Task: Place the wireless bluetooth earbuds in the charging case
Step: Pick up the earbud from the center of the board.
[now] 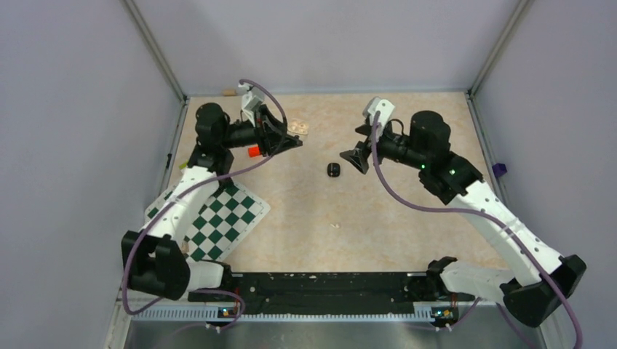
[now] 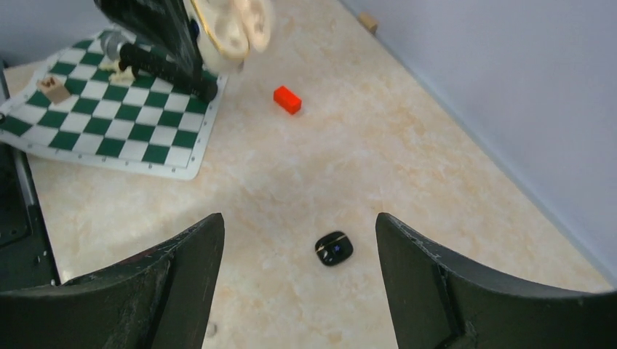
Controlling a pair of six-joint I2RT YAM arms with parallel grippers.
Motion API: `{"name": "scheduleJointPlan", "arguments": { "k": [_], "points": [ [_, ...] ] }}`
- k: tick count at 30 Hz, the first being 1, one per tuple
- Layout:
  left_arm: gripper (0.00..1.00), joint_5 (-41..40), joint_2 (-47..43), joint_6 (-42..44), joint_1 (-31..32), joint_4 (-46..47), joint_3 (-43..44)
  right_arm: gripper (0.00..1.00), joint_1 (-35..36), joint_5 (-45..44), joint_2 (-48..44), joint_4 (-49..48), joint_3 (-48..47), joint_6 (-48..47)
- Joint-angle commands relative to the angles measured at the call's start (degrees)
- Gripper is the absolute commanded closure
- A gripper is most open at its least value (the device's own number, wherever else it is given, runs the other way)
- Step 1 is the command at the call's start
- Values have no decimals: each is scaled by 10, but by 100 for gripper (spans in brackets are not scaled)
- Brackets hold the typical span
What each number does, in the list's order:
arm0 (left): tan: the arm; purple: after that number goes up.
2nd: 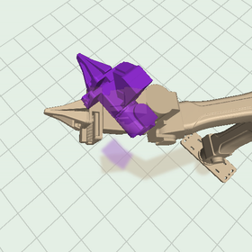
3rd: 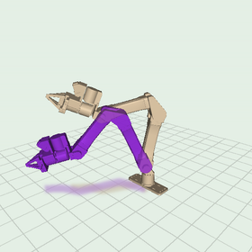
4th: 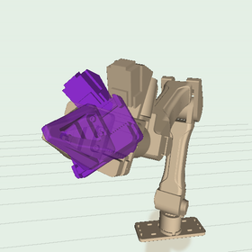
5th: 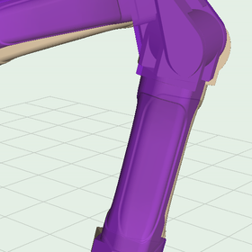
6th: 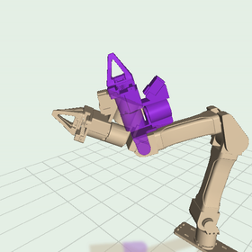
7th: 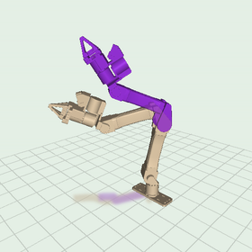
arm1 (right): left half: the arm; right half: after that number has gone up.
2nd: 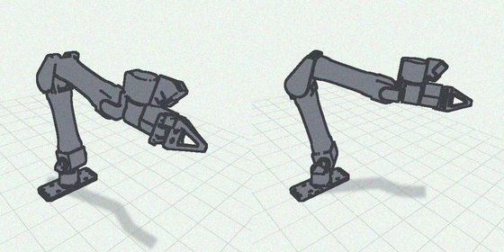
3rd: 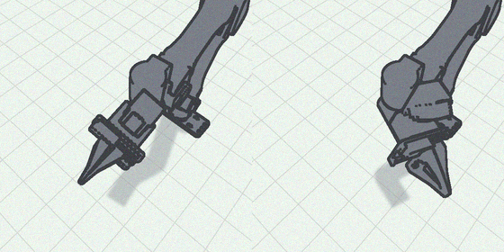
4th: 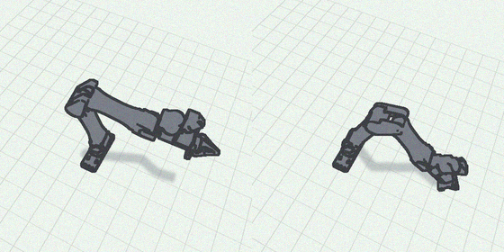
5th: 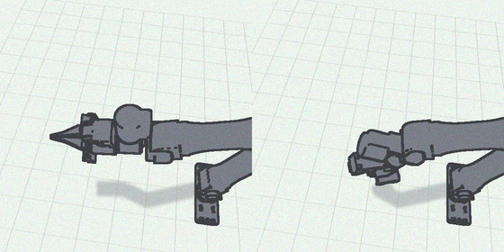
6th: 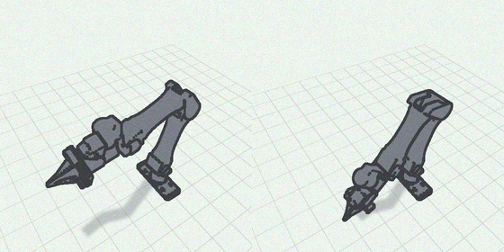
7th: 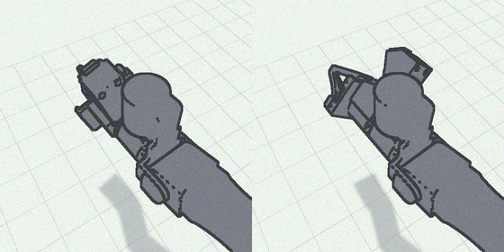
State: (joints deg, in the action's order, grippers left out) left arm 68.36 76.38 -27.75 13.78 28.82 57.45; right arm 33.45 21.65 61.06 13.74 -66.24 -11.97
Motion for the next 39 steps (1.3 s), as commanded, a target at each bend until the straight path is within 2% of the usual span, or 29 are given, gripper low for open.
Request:
{"name": "scheduleJointPlan", "arguments": {
  "k": [1,3,5,10,14,18,27,39],
  "points": [
    [100,-8,-65,338,-27,-388,98,25,-5,45,51,105,-33,-62],
    [100,-40,-80,444,-31,-504,109,26,4,56,71,126,-19,-89],
    [100,-65,-107,457,-38,-518,86,27,24,44,91,135,1,-118],
    [100,-80,-175,407,-58,-411,-15,27,96,-31,163,145,31,-131],
    [100,-98,-222,355,-78,-281,-96,31,101,-47,245,190,0,-88],
    [100,-105,-230,384,-86,-330,-90,34,101,-20,292,234,-6,-89],
    [100,-54,-248,370,-96,-312,-98,30,115,-55,266,147,94,-140],
    [100,-16,-249,346,-110,-306,-96,28,170,-113,328,148,85,-132]
  ]
}}
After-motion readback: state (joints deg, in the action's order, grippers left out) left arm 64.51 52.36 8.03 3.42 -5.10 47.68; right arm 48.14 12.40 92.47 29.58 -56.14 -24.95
